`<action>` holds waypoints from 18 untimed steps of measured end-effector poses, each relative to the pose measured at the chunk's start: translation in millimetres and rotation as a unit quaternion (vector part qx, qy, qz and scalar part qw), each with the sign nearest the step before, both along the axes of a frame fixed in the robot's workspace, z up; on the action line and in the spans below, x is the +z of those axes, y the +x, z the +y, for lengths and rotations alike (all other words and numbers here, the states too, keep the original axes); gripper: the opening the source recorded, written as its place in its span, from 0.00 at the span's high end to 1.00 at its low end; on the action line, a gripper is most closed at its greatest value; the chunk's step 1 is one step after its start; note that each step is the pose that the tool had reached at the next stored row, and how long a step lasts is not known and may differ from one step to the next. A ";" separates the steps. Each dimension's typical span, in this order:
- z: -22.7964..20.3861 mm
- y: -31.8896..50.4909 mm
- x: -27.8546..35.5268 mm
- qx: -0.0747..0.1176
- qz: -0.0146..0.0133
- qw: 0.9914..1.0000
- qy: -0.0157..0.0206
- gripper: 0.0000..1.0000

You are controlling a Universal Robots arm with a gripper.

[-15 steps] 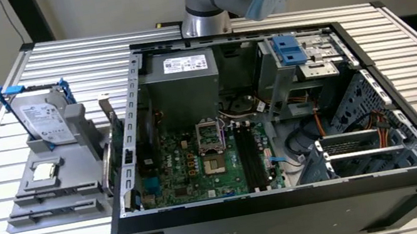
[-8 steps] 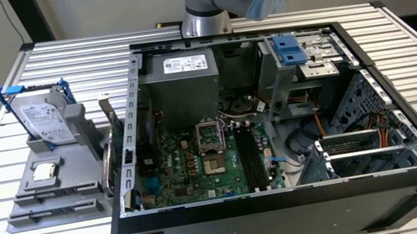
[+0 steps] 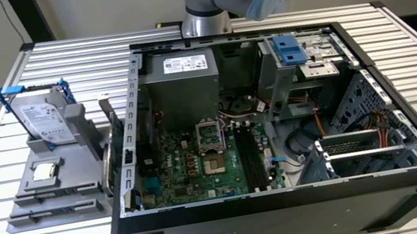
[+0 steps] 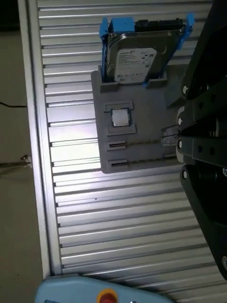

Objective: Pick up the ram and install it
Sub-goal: 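Pick up the ram and move it above insertion slot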

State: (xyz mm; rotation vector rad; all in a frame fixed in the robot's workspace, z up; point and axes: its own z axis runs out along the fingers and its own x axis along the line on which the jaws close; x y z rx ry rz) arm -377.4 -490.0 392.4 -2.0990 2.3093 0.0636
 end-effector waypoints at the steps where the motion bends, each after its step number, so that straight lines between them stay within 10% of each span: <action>1: 0.0 0.0 0.0 0.008 -0.001 1.000 0.000 1.00; 6: 0.0 0.0 0.1 0.054 -0.004 0.999 0.000 1.00; 12: 0.0 0.0 0.0 0.102 -0.007 0.995 0.000 1.00; 18: 0.0 0.0 0.1 0.104 -0.007 0.995 -0.001 1.00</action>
